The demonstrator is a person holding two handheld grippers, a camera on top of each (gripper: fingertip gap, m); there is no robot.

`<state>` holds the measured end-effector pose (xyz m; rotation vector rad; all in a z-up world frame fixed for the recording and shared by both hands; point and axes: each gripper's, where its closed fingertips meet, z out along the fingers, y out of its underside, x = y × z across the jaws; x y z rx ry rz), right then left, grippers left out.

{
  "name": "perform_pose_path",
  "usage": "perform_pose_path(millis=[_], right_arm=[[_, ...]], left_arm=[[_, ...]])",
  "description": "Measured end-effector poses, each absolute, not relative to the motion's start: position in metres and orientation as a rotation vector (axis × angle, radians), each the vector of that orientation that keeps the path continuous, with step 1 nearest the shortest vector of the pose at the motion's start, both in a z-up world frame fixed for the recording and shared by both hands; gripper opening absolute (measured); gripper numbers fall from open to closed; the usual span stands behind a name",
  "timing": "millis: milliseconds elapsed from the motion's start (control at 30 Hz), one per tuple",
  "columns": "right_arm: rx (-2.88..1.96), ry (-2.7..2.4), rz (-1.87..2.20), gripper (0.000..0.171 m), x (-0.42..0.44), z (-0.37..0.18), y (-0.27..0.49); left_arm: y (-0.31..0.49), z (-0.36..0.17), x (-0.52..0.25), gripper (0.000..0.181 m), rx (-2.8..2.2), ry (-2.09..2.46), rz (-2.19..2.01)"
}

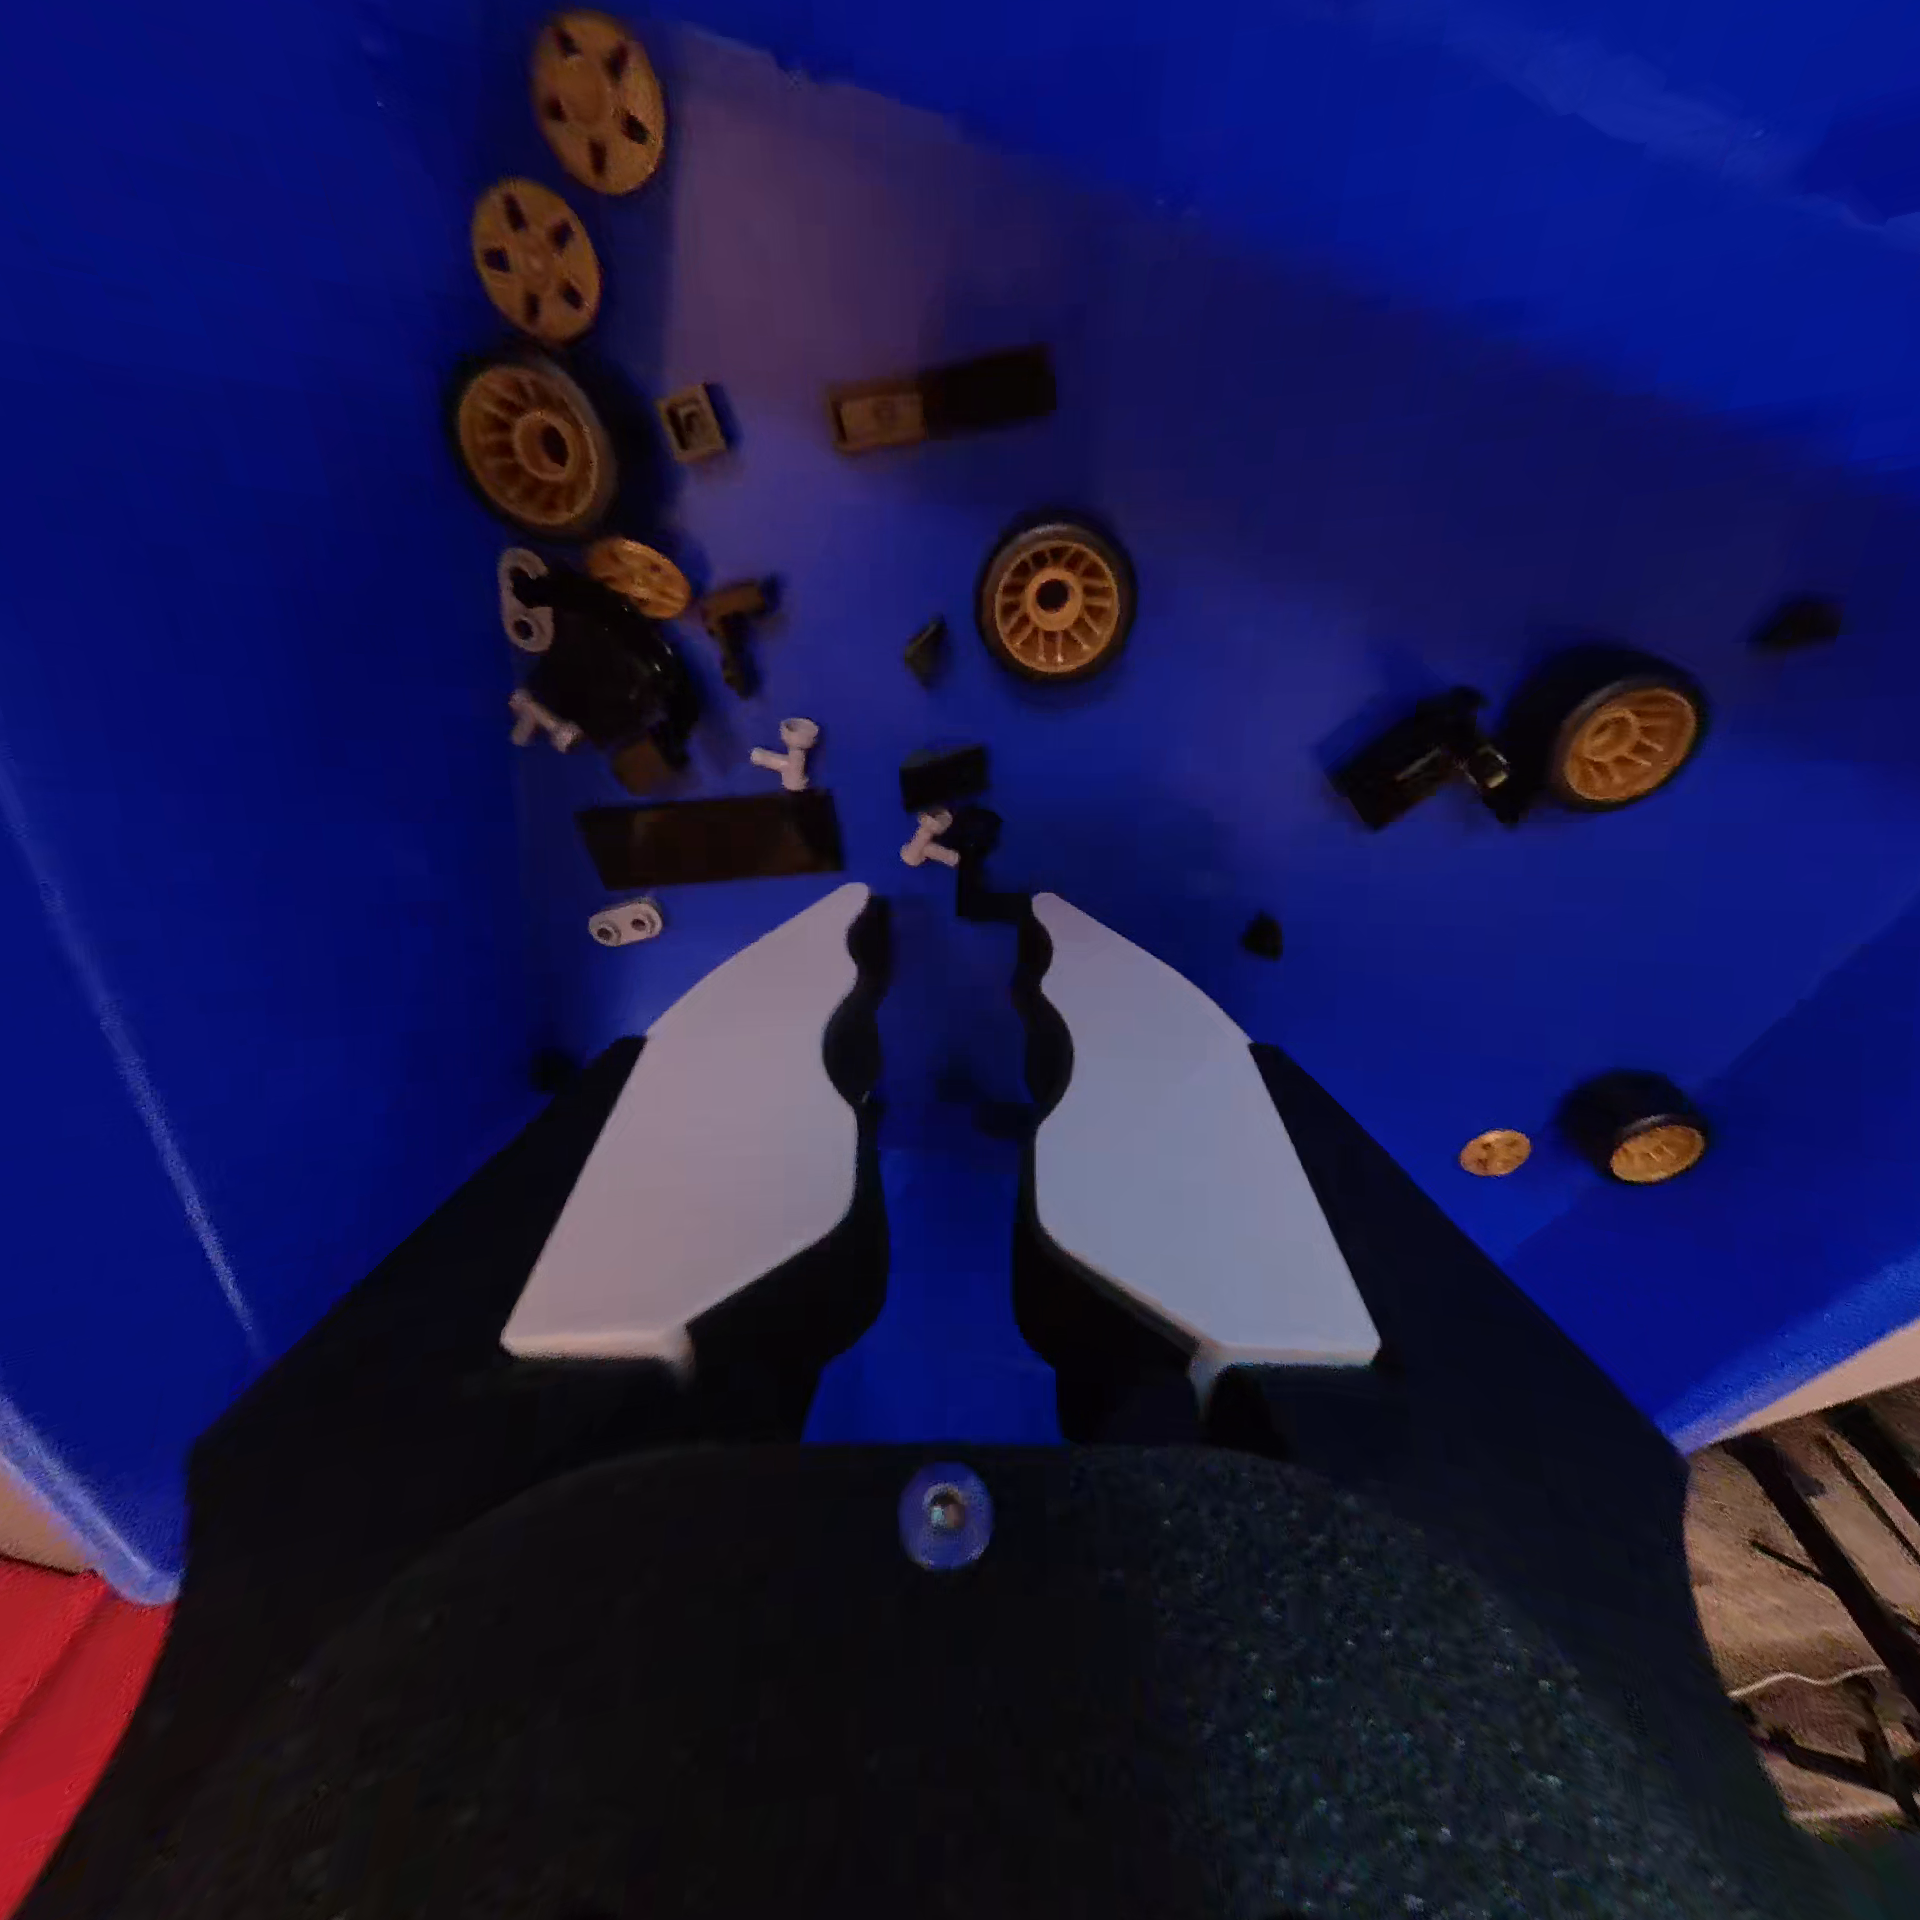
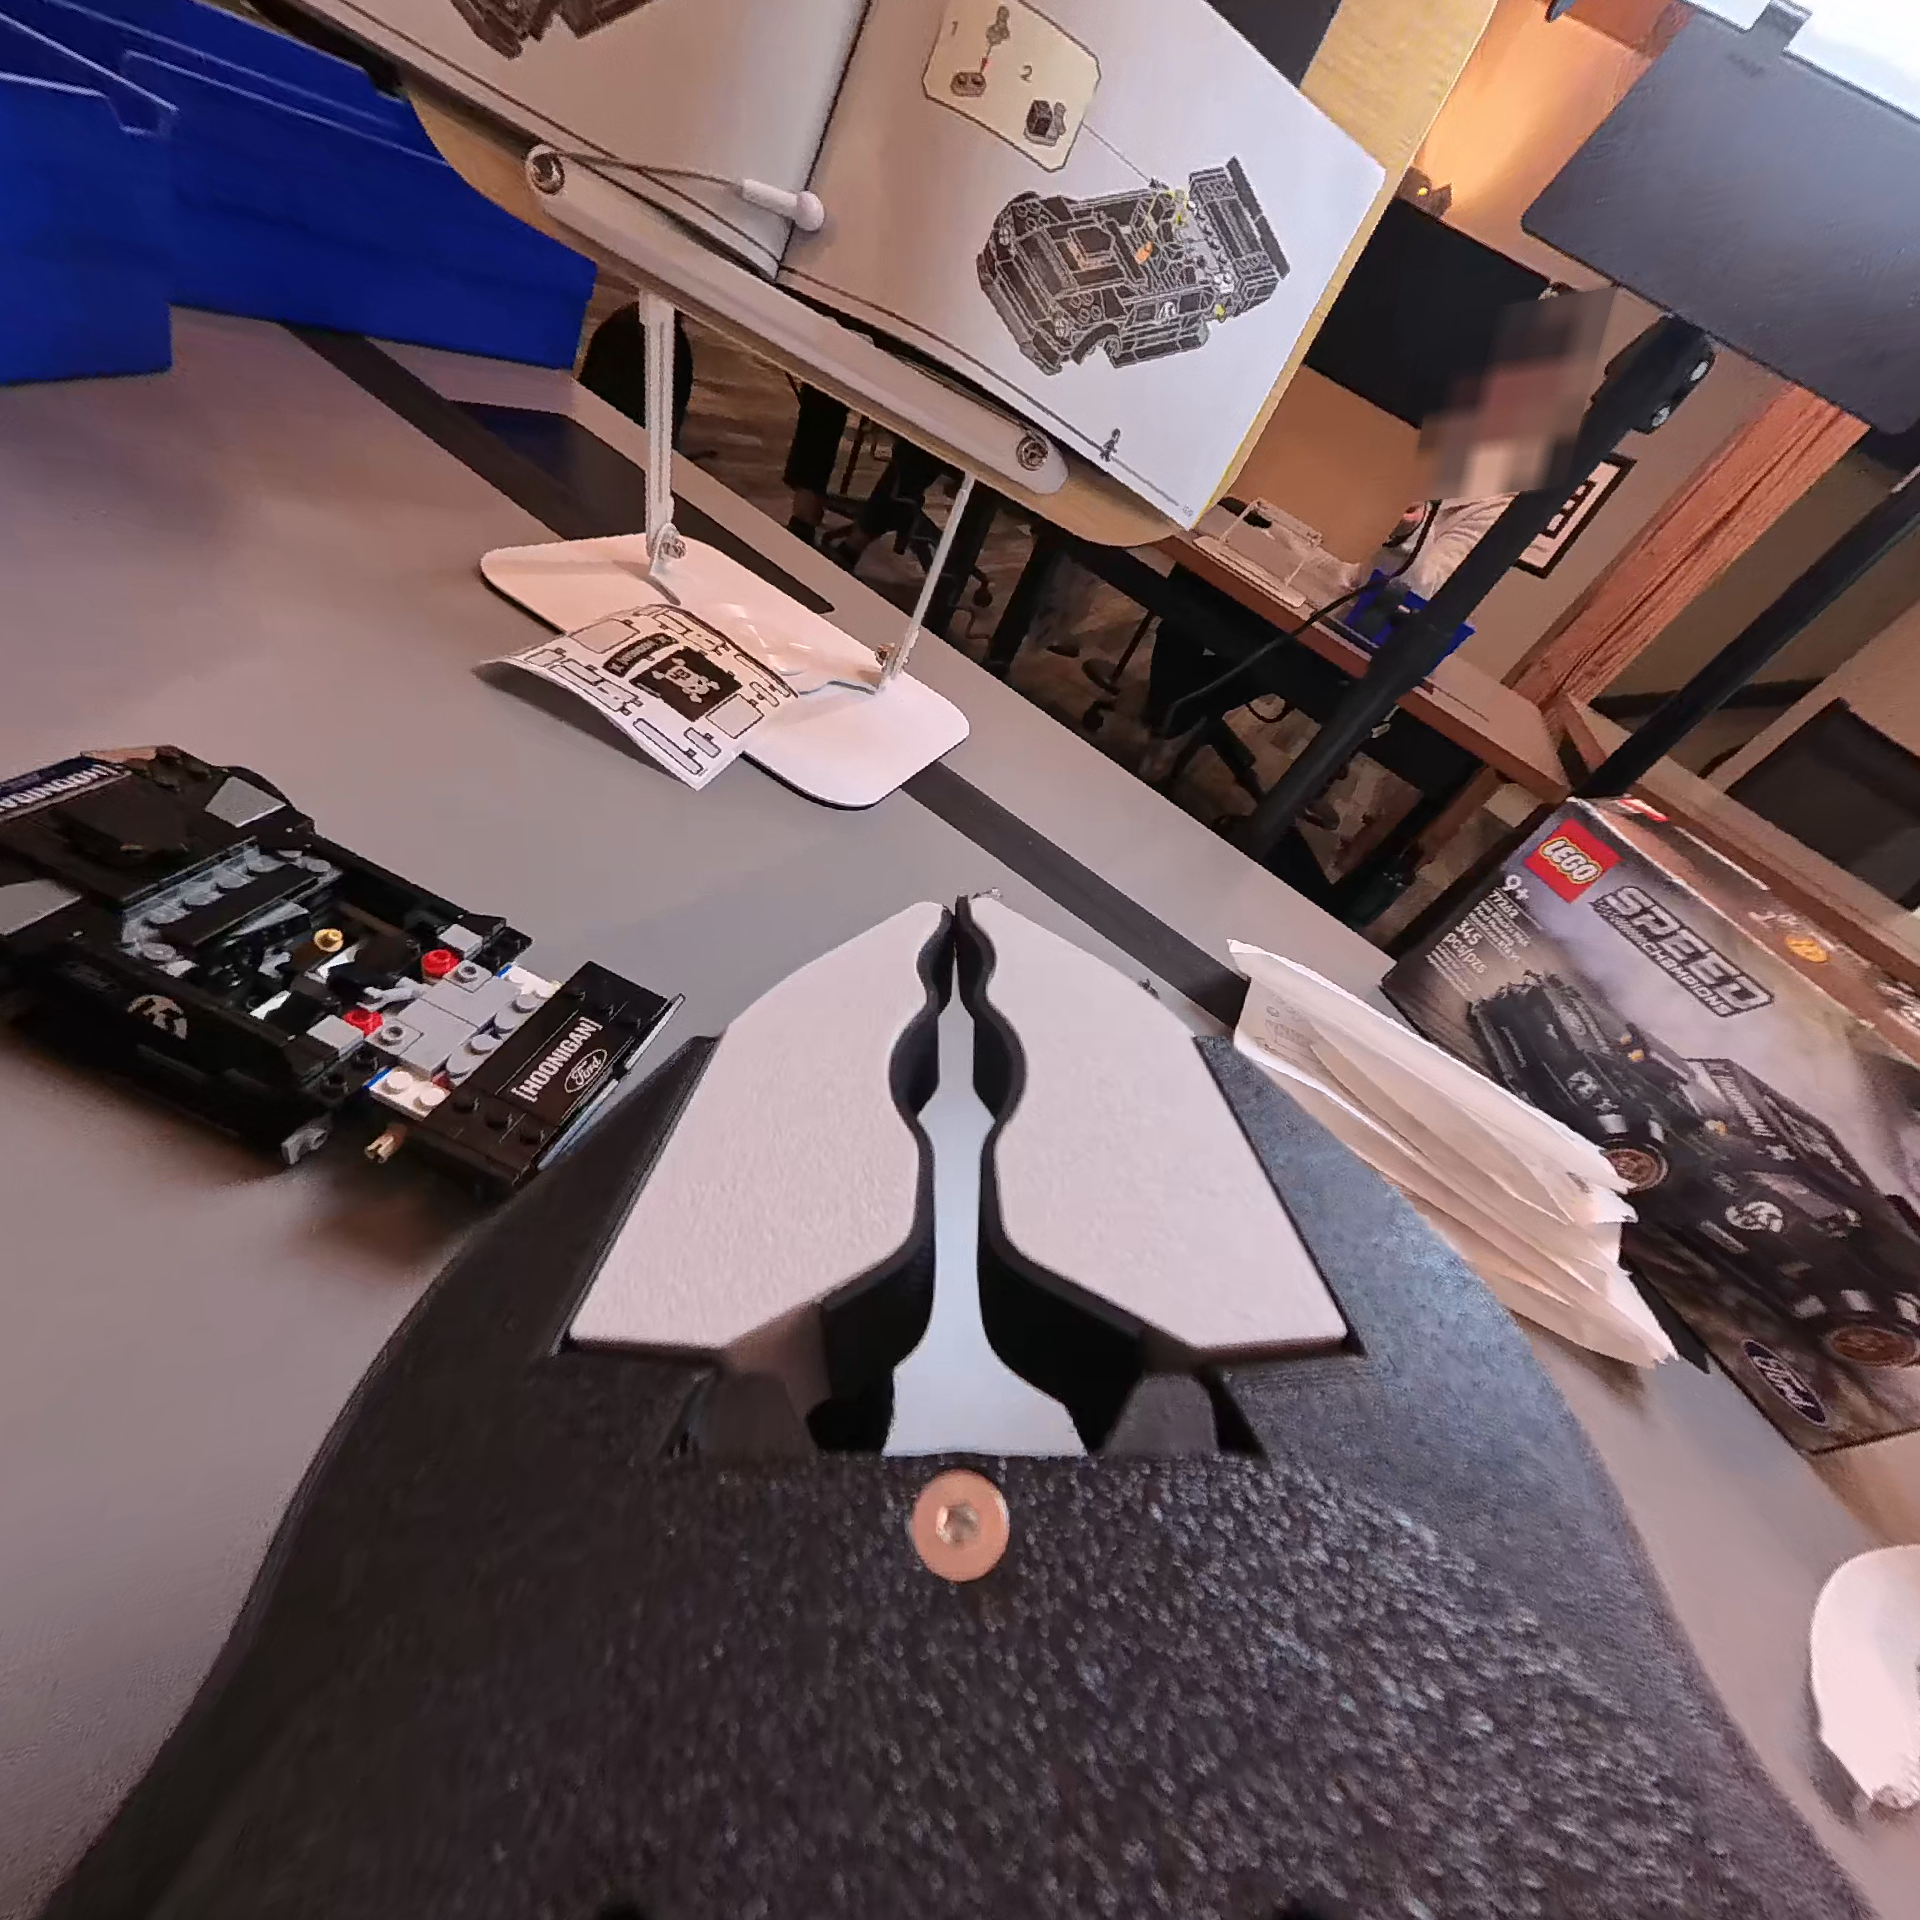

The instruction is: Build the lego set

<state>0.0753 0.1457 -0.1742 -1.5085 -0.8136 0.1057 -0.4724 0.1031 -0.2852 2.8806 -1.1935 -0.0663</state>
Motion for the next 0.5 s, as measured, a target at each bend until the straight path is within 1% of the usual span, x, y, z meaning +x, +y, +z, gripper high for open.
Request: perform_pose_path(millis=[67, 133, 500], right_arm=[[-1.503, -0.814, 0.105, 0.0, 0.076, -0.173, 0.145], [-1.505, -0.811, 0.112, 0.0, 0.076, -0.173, 0.144], [-1.514, -0.813, 0.113, 0.0, 0.075, -0.176, 0.145]], left_arm=[[0.108, -0.289, -0.475, 0.019, 2.881, -1.187, -0.093], [0.114, -0.29, -0.478, 0.017, 2.898, -1.177, -0.115], [0.108, -0.297, -0.475, 0.022, 2.865, -1.226, -0.031]])
